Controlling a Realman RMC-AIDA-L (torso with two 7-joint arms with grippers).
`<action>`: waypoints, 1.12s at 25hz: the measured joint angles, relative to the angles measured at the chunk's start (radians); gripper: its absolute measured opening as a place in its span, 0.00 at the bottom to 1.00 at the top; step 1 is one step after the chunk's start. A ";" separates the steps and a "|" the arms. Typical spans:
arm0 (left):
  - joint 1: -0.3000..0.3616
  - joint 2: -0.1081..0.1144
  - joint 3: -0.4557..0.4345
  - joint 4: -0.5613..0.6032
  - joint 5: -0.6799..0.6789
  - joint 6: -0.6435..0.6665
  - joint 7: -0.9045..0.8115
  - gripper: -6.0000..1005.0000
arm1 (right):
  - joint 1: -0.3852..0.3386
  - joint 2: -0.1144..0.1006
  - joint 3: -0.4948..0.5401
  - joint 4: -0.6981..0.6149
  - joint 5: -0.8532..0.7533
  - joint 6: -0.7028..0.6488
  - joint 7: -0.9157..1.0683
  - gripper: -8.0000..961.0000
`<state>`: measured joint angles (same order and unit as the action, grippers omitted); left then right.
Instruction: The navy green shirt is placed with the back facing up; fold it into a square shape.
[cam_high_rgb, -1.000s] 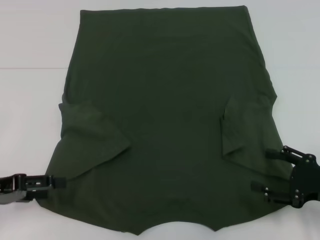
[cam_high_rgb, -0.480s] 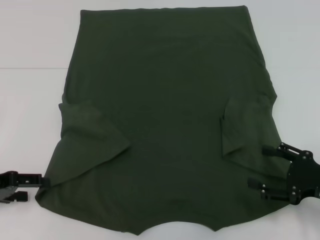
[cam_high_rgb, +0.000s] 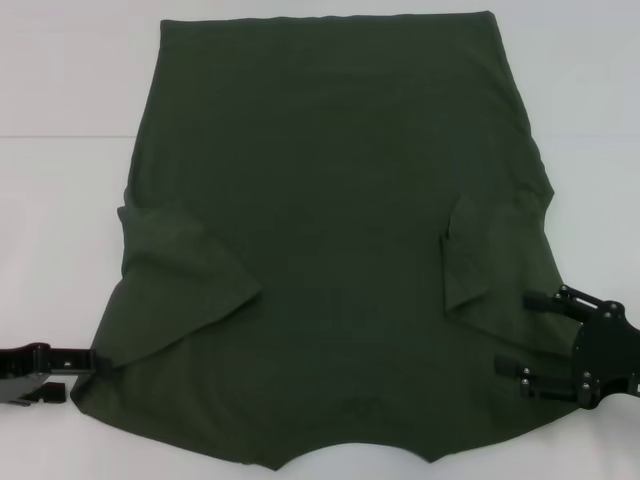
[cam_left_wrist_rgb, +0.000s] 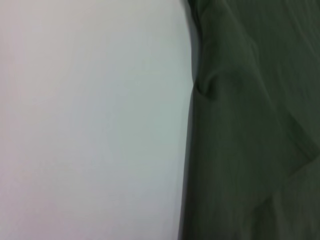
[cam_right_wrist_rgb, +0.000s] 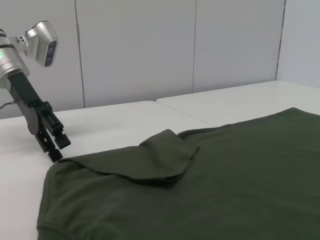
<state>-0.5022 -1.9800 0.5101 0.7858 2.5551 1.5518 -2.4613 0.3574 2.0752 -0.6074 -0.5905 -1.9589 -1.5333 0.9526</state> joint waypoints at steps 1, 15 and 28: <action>-0.001 0.000 0.001 -0.005 0.000 -0.003 0.000 0.76 | 0.000 0.000 0.000 0.000 0.000 0.000 0.000 0.98; -0.006 -0.011 0.005 -0.013 0.000 -0.009 0.005 0.76 | 0.002 0.000 0.000 0.006 0.000 0.001 0.000 0.98; -0.042 -0.050 0.006 -0.013 -0.003 -0.012 0.013 0.76 | 0.000 0.001 0.000 0.006 -0.002 0.005 0.000 0.98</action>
<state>-0.5437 -2.0299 0.5162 0.7728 2.5526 1.5401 -2.4482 0.3573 2.0766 -0.6074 -0.5844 -1.9605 -1.5282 0.9526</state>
